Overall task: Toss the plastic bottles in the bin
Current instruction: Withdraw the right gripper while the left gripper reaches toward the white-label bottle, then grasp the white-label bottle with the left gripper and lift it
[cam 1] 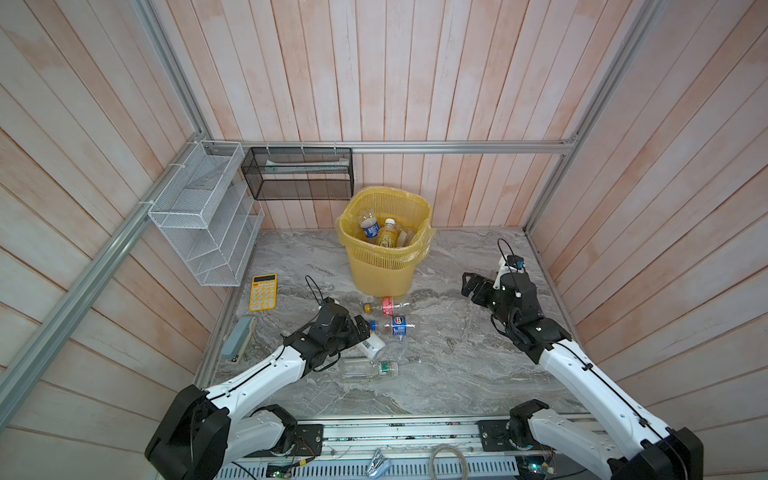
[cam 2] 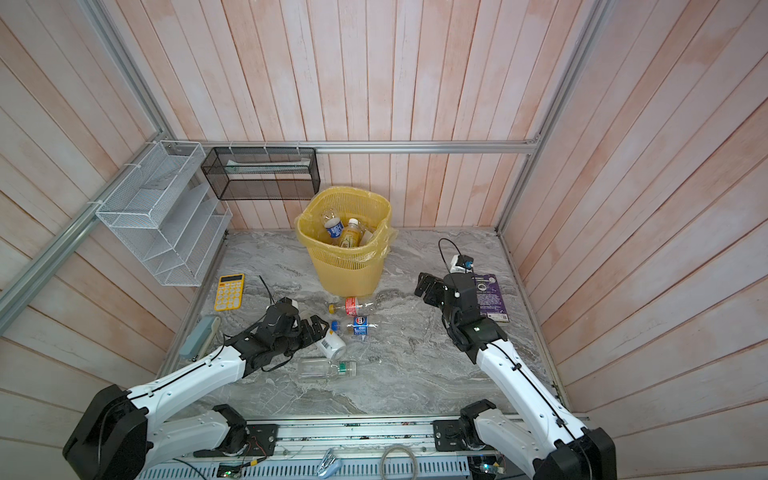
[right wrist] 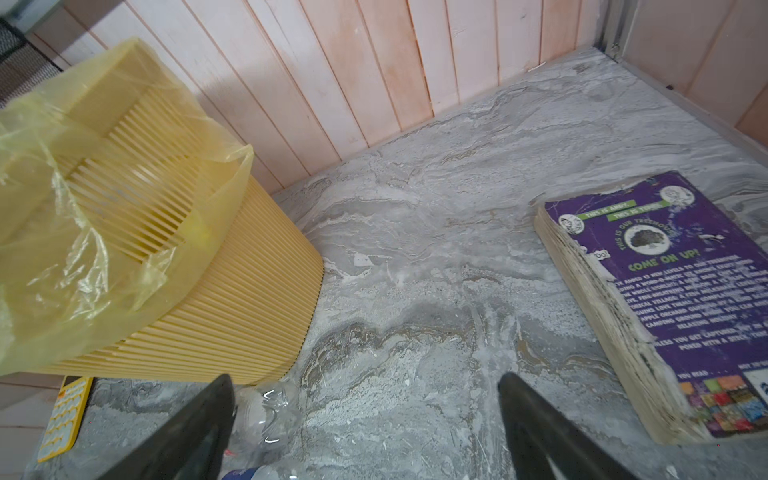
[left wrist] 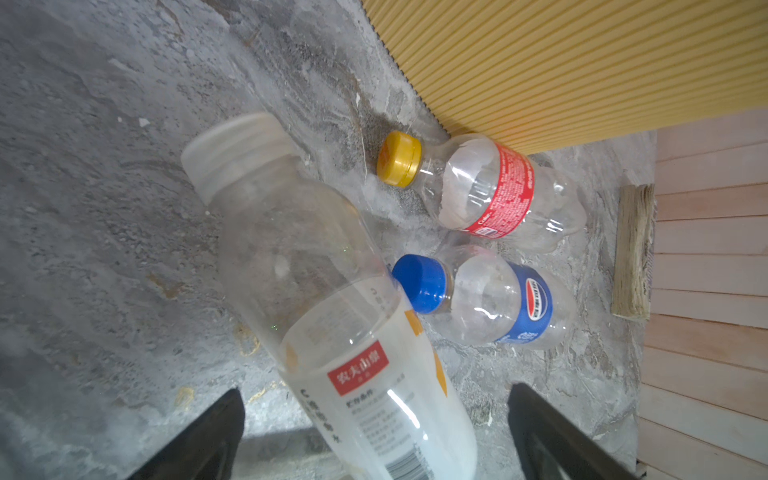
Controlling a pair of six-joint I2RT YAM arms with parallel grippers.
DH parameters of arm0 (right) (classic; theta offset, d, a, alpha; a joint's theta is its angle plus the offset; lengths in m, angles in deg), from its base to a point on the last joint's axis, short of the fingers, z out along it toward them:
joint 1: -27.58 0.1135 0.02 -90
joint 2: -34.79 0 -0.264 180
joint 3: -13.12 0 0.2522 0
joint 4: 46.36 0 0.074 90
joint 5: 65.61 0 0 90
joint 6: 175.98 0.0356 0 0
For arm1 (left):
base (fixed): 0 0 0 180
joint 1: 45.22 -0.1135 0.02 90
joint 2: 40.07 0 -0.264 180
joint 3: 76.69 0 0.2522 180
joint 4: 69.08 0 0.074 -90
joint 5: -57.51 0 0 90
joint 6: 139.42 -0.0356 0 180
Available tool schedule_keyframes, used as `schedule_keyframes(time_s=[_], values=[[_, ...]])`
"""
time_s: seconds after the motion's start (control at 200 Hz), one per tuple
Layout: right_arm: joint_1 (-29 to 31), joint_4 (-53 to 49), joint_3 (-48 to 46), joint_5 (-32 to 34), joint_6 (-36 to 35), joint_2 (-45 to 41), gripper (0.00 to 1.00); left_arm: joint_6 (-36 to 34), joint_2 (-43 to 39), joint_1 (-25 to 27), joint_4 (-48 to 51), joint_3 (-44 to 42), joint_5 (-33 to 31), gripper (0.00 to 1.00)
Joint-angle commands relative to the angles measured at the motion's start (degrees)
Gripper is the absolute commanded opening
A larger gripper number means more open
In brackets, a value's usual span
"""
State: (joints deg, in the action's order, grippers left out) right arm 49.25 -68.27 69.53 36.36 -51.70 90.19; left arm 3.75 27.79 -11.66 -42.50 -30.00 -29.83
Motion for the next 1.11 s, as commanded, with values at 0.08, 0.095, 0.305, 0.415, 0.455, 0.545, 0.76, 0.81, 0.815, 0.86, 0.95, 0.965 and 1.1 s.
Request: schedule_keyframes(time_s=[0.08, 0.095, 0.305, 0.415, 0.455, 0.545, 0.76, 0.81, 0.815, 0.86, 0.95, 0.965, 1.1], values=[[-1.3, -1.7, -2.7, 2.2, 2.5, -3.9, 0.99, 1.9, 3.2, 0.2, -2.4, 0.7, 0.4, 1.0], [-1.4, -1.8, -2.9, 2.1, 2.5, -4.2, 0.99, 1.9, 3.4, 0.2, -2.4, 0.6, 0.4, 1.0], [-2.3, -2.3, -4.0, 1.9, 2.9, -5.3, 0.99, 2.3, 6.6, 0.1, -2.5, 1.3, -1.4, 1.0], [-2.6, -2.3, -4.3, 1.9, 3.0, -5.4, 0.99, 2.1, 8.6, -0.3, -3.1, 1.8, -1.6, 1.0], [-2.6, -2.3, -4.5, 1.8, 3.0, -5.4, 0.99, 1.9, 9.4, -0.5, -3.2, 2.0, -1.6, 1.0], [-2.8, -2.4, -4.7, 1.7, 3.0, -5.5, 0.99, 1.7, 10.8, -1.3, -3.8, 2.2, -1.4, 1.0], [-3.3, -2.4, -4.7, 1.7, 3.0, -5.7, 0.99, 1.3, 12.3, -3.8, -5.7, 1.6, -0.1, 0.97], [-3.5, -2.4, -4.7, 1.6, 3.0, -5.7, 0.99, 1.2, 12.3, -4.5, -6.1, 1.3, 0.4, 0.95], [-3.5, -2.4, -4.7, 1.6, 3.0, -5.7, 0.99, 1.2, 12.3, -4.6, -6.2, 1.2, 0.4, 0.95], [-3.5, -2.4, -4.8, 1.5, 3.0, -5.7, 0.99, 1.0, 12.1, -5.4, -6.6, 0.8, 0.7, 0.92], [-3.7, -2.5, -5.0, 1.5, 3.1, -5.7, 0.99, 0.9, 11.5, -6.8, -7.8, -0.1, 1.4, 0.87], [-3.7, -2.5, -5.1, 1.5, 3.2, -5.7, 0.99, 0.9, 11.3, -7.1, -8.1, -0.3, 1.5, 0.86], [-3.8, -2.5, -5.3, 1.6, 3.4, -5.9, 0.99, 0.4, 10.4, -8.5, -9.1, -0.8, 2.2, 0.78]])
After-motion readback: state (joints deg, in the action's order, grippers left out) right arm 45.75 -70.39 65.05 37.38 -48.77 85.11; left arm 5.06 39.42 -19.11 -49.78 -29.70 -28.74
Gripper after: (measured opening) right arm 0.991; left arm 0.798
